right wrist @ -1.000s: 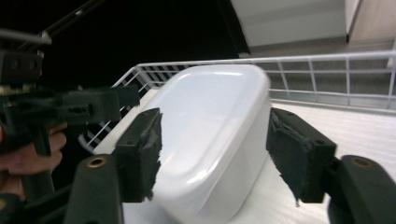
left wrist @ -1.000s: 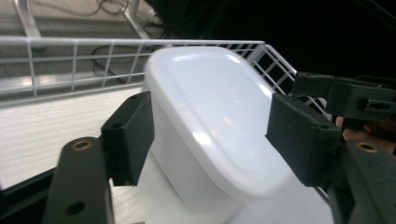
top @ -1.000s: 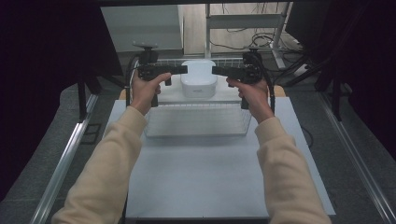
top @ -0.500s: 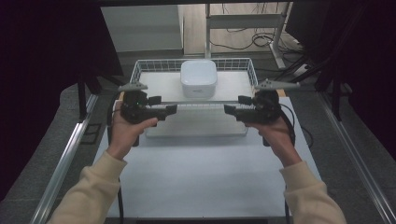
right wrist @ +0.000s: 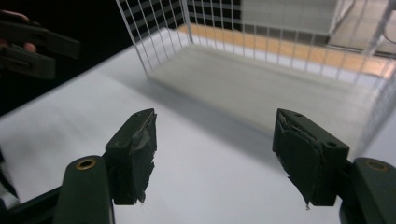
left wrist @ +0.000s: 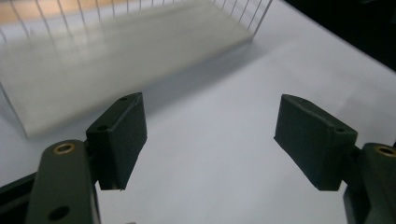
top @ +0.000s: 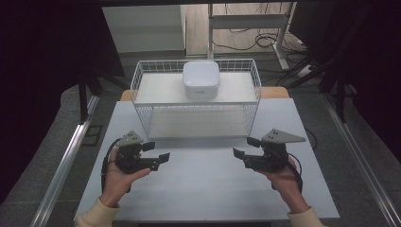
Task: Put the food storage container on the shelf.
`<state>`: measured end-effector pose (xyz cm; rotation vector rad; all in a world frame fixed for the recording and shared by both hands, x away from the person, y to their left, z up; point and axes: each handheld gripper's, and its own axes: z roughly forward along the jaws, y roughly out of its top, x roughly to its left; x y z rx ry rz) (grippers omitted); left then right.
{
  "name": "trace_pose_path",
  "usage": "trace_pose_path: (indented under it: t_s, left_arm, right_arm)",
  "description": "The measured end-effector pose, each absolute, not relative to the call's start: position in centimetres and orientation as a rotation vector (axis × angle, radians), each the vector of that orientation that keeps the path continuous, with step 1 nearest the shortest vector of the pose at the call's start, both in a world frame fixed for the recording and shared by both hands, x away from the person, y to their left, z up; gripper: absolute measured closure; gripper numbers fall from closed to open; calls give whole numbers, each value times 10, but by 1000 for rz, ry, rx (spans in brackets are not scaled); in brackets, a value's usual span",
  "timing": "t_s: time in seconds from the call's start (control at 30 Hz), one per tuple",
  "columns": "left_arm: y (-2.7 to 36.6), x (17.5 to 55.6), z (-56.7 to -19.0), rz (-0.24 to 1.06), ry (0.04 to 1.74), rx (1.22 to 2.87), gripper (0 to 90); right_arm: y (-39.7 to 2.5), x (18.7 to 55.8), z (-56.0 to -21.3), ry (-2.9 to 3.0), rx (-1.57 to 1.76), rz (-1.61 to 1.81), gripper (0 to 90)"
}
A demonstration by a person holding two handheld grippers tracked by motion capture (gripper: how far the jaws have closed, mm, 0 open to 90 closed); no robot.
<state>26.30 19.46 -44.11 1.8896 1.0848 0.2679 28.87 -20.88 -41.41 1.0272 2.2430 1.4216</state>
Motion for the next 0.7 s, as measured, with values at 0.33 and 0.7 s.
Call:
trace_pose_path:
  t_s: [0.33,0.7]
  left_arm:
    - [201,250,-486,230,1152,1931,249]
    - [202,250,-491,275,1164,1916,251]
  right_arm:
    - [-209,266,-473,2345,1051,1315,307]
    - [-210,268,-481,2343,1029,1303,306]
